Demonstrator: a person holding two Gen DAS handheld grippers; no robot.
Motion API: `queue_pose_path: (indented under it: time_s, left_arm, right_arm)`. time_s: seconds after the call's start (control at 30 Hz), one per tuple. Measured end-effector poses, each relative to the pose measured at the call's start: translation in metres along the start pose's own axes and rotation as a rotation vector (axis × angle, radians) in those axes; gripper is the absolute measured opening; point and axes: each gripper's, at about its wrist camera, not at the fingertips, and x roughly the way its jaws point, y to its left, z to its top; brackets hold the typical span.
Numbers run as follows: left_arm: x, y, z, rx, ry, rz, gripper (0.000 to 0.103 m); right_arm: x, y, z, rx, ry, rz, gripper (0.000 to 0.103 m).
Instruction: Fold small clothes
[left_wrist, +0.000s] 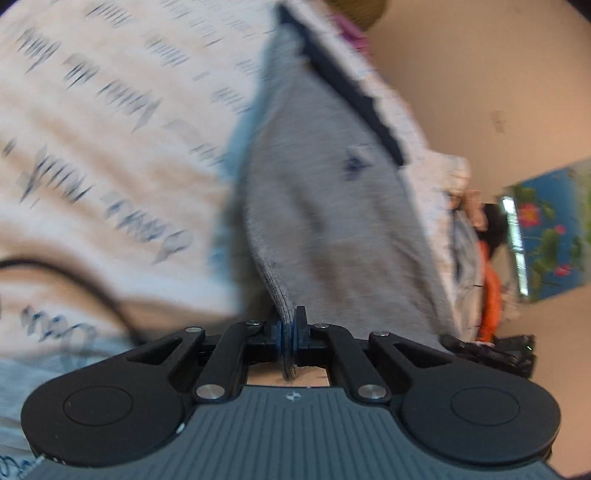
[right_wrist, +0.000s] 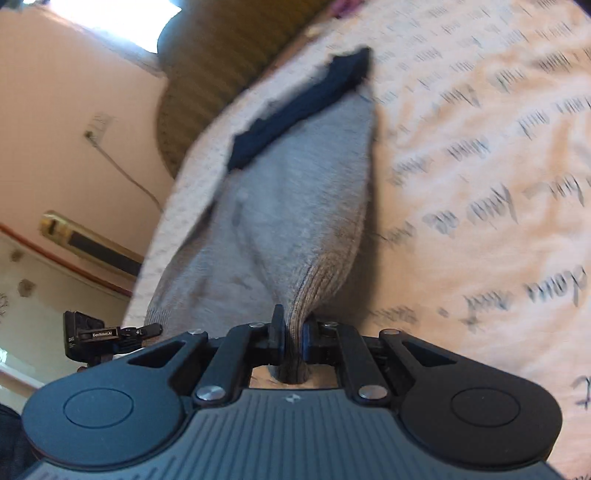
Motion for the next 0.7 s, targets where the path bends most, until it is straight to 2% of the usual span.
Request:
queue_pose_path:
  time_s: [0.07, 0.1, 0.13, 0.2, 0.23, 0.27, 0.33, 0.37, 0.47, 0.5, 0.53, 0.7]
  left_arm:
    - [0.001, 0.011, 0.0, -0.029, -0.003, -0.026, 0.007]
    - [-0.001, 0.009, 0.002, -0.023, -0.004, -0.019, 0.006]
    - [-0.004, 0.005, 0.004, 0.0, -0.006, -0.016, 0.004]
    - [-0.009, -0.005, 0.007, 0.053, -0.003, -0.01, 0.01]
    - [-0.009, -0.009, 0.008, 0.069, -0.01, 0.0, 0.011]
    - [-0.009, -0.009, 0.009, 0.078, -0.015, -0.004, 0.011]
    - [-0.004, -0.007, 0.011, 0.068, -0.006, -0.009, 0.016]
    - [0.001, -0.006, 0.011, 0.057, 0.0, -0.008, 0.018]
    - [0.007, -0.006, 0.01, 0.039, -0.003, -0.024, 0.024]
    - [0.008, -0.008, 0.011, 0.042, -0.005, -0.032, 0.031]
    - [0.009, -0.01, 0.011, 0.047, -0.009, -0.034, 0.033]
    - [0.012, -0.02, 0.013, 0.079, 0.0, -0.029, 0.033]
  right_arm:
    - [0.023, -0.021, -0.013, 0.069, 0.036, -0.011, 0.008]
    - [0.033, -0.03, -0.018, 0.103, 0.027, -0.019, 0.01]
    - [0.034, -0.037, -0.023, 0.142, -0.008, 0.016, 0.01]
    - [0.026, -0.044, -0.025, 0.195, -0.045, 0.062, 0.013]
    - [0.021, -0.044, -0.025, 0.196, -0.06, 0.061, 0.019]
    - [0.013, -0.047, -0.025, 0.195, -0.084, 0.071, 0.031]
    - [0.003, -0.053, -0.025, 0.218, -0.12, 0.107, 0.046]
    - [0.0, -0.056, -0.023, 0.228, -0.126, 0.114, 0.048]
    - [-0.001, -0.064, -0.02, 0.242, -0.122, 0.099, 0.047]
    - [0.001, -0.065, -0.019, 0.243, -0.117, 0.099, 0.047]
    - [0.004, -0.063, -0.019, 0.237, -0.112, 0.1, 0.047]
    - [0.022, -0.053, -0.007, 0.21, -0.1, 0.126, 0.048]
